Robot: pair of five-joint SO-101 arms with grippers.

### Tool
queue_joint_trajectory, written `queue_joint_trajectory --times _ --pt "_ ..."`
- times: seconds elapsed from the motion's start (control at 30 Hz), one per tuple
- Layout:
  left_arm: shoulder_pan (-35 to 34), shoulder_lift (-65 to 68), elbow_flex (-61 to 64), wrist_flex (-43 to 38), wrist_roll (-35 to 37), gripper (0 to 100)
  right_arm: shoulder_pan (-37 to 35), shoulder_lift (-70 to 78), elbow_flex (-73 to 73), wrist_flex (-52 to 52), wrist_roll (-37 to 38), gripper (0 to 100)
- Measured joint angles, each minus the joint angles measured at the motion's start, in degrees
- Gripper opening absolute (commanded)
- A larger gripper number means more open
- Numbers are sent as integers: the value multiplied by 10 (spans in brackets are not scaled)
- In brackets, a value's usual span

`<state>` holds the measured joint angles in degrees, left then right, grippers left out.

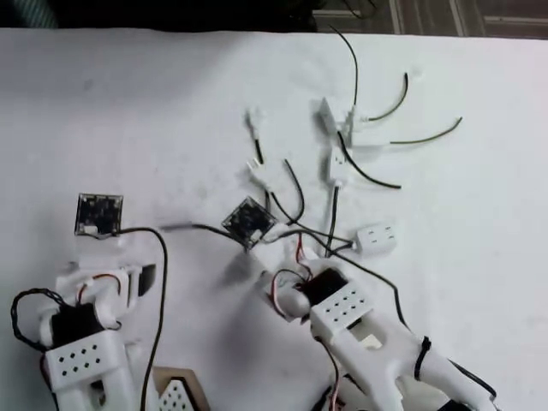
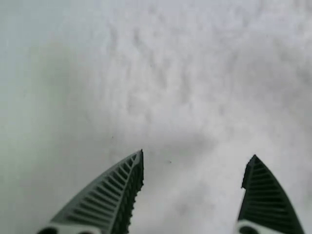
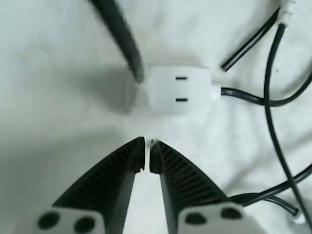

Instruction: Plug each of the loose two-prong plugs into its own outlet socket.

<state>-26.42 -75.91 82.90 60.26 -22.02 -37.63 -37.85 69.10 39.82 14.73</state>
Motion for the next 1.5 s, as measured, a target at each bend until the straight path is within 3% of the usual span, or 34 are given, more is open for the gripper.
queue_joint_trajectory --times 0.27,0.57,0.77,0.93,1.5 --pt "0 0 0 0 0 324 -1 0 -37 10 0 173" --pt "0 0 0 0 0 324 -43 0 -84 57 -50 166" --pt "0 0 0 0 0 324 -43 25 -80 0 -54 157" --pt "0 0 0 0 0 324 -44 104 -79 -57 -54 8" --pt "0 0 0 0 0 324 -22 141 -150 -132 -55 17"
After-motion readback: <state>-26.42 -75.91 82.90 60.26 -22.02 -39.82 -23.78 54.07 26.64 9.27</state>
